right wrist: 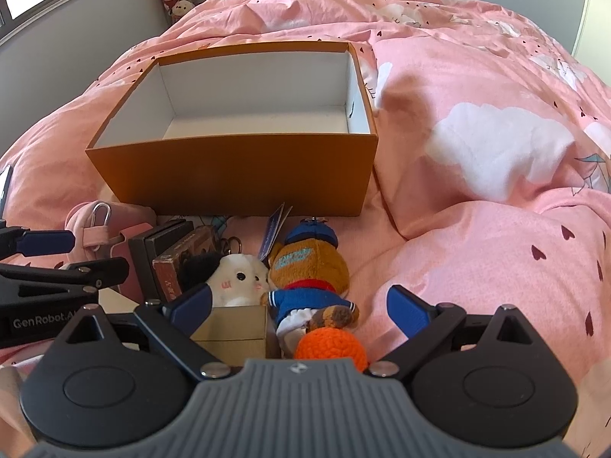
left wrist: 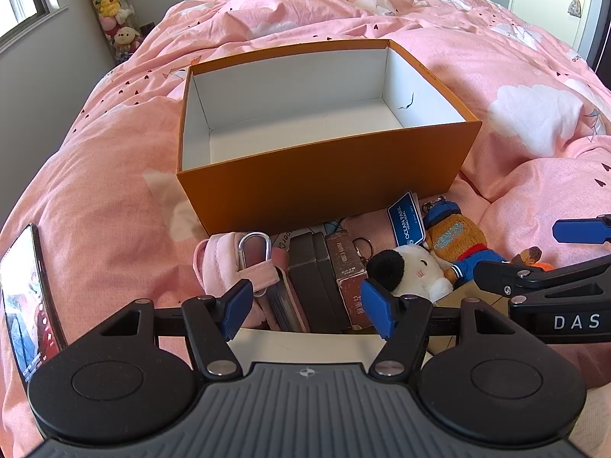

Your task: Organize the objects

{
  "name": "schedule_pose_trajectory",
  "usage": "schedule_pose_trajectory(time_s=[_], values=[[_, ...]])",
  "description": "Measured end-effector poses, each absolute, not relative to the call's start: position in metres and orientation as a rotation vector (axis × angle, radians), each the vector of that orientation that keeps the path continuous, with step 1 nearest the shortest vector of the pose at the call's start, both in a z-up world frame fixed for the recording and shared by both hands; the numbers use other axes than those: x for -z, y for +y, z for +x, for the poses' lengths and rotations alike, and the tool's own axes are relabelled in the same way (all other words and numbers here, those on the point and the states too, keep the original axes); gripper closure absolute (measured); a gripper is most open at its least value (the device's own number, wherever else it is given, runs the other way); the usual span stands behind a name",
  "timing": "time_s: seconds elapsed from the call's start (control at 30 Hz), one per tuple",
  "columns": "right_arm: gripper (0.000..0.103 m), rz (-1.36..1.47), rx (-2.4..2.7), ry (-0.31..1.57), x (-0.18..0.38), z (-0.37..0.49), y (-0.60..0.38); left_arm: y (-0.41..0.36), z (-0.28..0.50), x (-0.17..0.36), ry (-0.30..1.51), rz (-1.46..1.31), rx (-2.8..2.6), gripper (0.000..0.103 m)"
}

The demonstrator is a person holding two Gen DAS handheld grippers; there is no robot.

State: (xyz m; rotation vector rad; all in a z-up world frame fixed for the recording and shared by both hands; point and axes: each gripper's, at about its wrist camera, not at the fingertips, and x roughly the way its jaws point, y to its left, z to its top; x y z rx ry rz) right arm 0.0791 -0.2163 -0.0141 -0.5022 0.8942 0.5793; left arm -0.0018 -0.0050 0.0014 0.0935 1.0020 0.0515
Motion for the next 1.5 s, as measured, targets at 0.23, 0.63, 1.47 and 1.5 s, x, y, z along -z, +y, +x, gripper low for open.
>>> schedule_pose_trajectory(time_s=[0.23,0.63,1.47,1.5], values=[[0.005,-0.503,-0.582,0.898,0.015,0.08,-0.216,-0.005,-0.002,-0.001,1.002,0.092,-0.055,0.026],[0.025,-0.482,-0.608,0.947,0.02,0.084,-0.215,0.004,0.0,0.002,1.019,0.042,-0.044,0.033],[0.067,-0.507,-0.855,1.11,0.034,0.112,-0.141,0.07,0.035,-0.016,1.045,-0.171,0.004,0.065],[0.067,-0.509,-0.87,1.116,0.035,0.112,-0.136,0.073,0.038,-0.018,1.04,-0.169,-0.008,0.065]])
